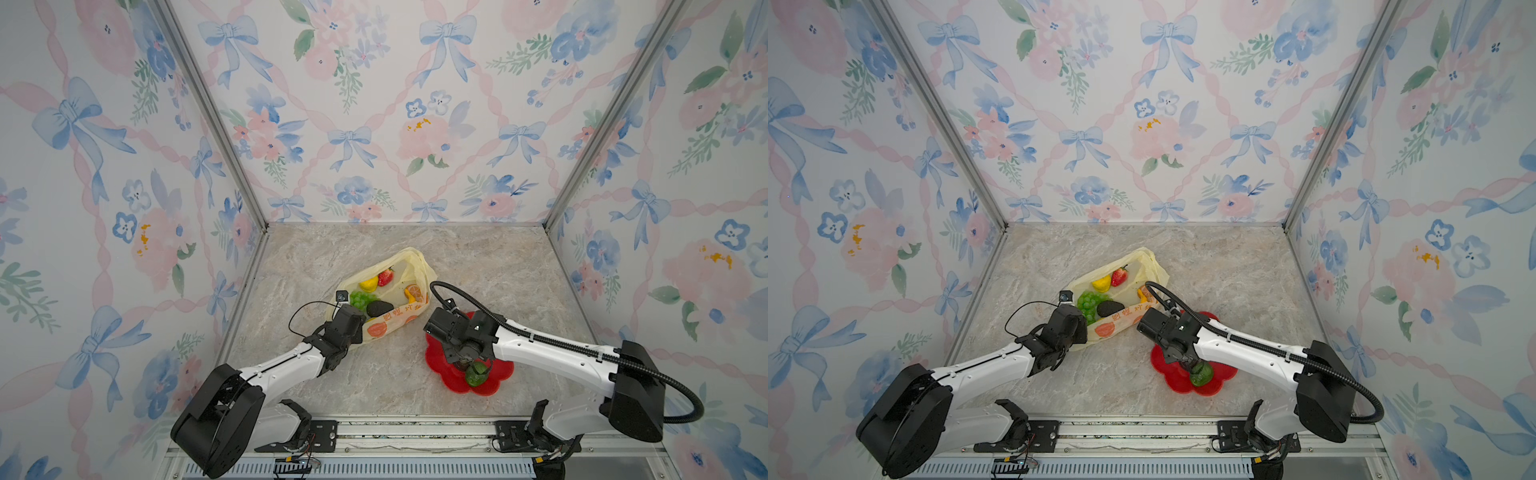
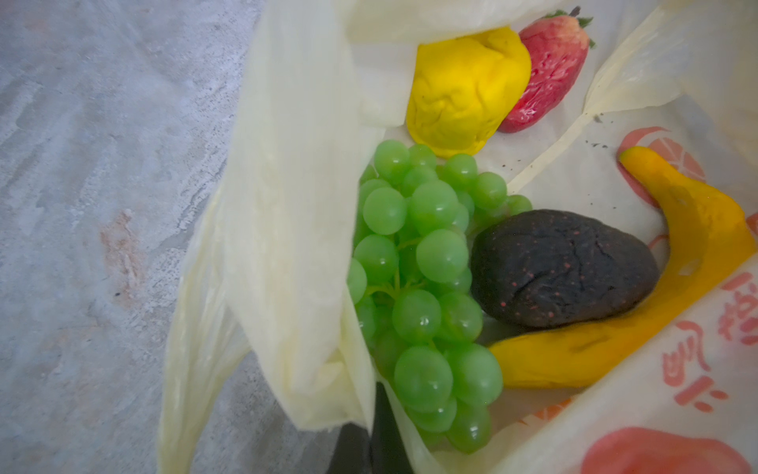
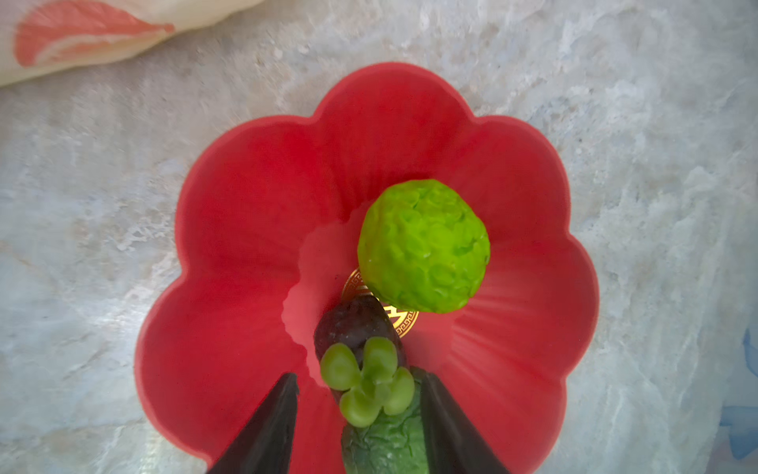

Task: Take fruits out of the plastic bag
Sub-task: Place the fruit on the plate, then pick up the fruit from the plastic bag.

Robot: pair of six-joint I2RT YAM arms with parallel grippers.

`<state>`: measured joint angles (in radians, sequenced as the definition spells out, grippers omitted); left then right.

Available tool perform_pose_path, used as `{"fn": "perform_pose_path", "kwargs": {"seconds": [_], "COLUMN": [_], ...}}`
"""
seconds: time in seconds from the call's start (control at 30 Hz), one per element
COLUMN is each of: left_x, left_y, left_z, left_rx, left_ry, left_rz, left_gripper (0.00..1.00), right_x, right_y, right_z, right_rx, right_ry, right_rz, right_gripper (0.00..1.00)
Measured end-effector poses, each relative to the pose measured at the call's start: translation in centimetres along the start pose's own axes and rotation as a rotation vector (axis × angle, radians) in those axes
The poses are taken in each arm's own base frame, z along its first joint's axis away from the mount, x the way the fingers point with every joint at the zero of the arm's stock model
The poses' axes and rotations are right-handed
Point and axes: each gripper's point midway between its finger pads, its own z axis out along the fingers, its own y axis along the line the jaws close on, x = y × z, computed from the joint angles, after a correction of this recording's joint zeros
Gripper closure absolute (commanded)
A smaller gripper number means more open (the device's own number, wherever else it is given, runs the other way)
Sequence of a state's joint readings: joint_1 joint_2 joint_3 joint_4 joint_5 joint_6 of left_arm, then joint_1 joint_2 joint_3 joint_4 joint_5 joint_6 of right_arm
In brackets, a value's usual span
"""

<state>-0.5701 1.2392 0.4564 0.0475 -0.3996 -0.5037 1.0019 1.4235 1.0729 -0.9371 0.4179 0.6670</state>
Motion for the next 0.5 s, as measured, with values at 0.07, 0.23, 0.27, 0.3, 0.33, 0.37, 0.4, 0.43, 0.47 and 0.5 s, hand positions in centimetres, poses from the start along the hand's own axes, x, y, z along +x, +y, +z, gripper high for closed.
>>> {"fn": "perform_pose_path", "kwargs": {"seconds": [0.07, 0.23, 0.27, 0.3, 0.33, 0.37, 0.4, 0.43, 0.47, 0.5], "left_x": [0.0, -0.1, -0.1, -0.3, -0.5, -0.6, -0.7, -0.7, -0.7, -0.6], "left_y": [0.0, -0.2, -0.3, -0.3, -0.4, -0.4, -0.4, -0.5, -0.5, -0.6], "left_z": [0.0, -0.1, -0.2, -0.3, -0.5, -0.6, -0.7, -0.7, -0.7, -0.7], "left_rx": [0.000, 0.006, 0.011, 0.015, 0.021, 0.025, 0.028, 0.032, 0.036, 0.039], "left_ry": [0.000, -0.003, -0.005, -0.013, -0.021, -0.027, -0.031, -0.030, -0.028, -0.026], "left_rz": [0.000, 0.001, 0.000, -0.004, -0.009, -0.014, -0.017, -0.018, -0.021, -0.025], "left_gripper": [1.00, 1.00, 1.00, 1.00, 1.00, 1.00, 1.00, 1.00, 1.00, 1.00], "right_x": [-1.3, -5.1, -5.9, -6.9, -7.9, -8.8, -9.8, -10.7, -11.5, -12.4], "right_y": [0.1, 1.2, 1.5, 2.2, 3.2, 4.1, 5.1, 6.1, 7.0, 8.2], "right_z": [-0.9, -2.4, -2.5, -2.7, -2.7, -2.5, -2.2, -1.7, -1.2, -0.4], "right_rx": [-0.021, -0.079, -0.092, -0.112, -0.143, -0.171, -0.197, -0.213, -0.225, -0.240], "right_ry": [-0.036, -0.129, -0.144, -0.163, -0.178, -0.184, -0.191, -0.193, -0.192, -0.192], "right_rz": [-0.005, -0.005, -0.009, -0.022, -0.044, -0.074, -0.114, -0.160, -0.201, -0.250], "right_gripper": [0.47, 0.44, 0.42, 0.40, 0.39, 0.39, 0.38, 0.37, 0.37, 0.36]}}
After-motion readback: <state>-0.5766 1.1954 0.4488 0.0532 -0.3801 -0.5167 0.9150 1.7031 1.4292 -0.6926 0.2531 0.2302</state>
